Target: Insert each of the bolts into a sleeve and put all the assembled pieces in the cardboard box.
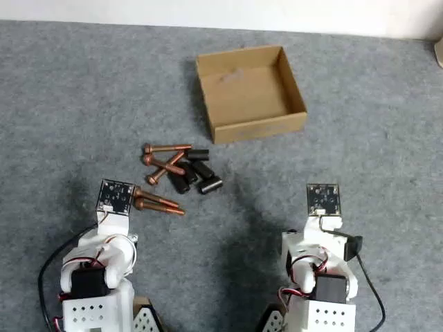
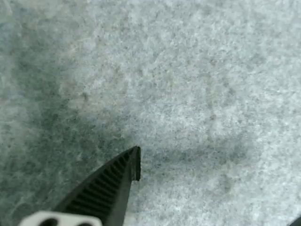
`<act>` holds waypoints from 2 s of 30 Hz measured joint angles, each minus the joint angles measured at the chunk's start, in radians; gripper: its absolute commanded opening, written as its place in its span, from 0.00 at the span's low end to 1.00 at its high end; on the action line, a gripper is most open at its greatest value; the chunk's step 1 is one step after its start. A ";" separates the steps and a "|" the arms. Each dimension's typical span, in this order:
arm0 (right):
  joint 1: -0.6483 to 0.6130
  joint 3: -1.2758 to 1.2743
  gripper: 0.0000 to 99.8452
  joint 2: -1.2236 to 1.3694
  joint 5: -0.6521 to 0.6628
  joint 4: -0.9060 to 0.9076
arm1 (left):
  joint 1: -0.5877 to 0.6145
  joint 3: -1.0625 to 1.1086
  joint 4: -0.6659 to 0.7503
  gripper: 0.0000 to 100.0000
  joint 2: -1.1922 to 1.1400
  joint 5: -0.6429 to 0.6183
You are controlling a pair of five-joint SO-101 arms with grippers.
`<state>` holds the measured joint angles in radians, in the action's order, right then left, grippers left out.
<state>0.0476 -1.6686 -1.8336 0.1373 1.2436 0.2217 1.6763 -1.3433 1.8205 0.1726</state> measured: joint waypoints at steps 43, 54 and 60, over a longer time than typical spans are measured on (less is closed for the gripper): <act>-0.002 0.000 0.50 0.000 0.000 0.000 | -0.021 -0.397 0.508 0.01 0.002 0.051; -0.002 0.000 0.50 0.000 0.000 0.000 | -0.147 -0.628 0.689 0.01 -0.617 0.051; 0.044 0.000 0.50 0.000 0.000 -0.074 | -0.044 -1.074 0.505 0.01 -1.367 -0.244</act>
<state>0.0921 -1.6686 -1.8336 0.1373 1.1699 0.1772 0.6022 -0.8385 0.4534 -0.0713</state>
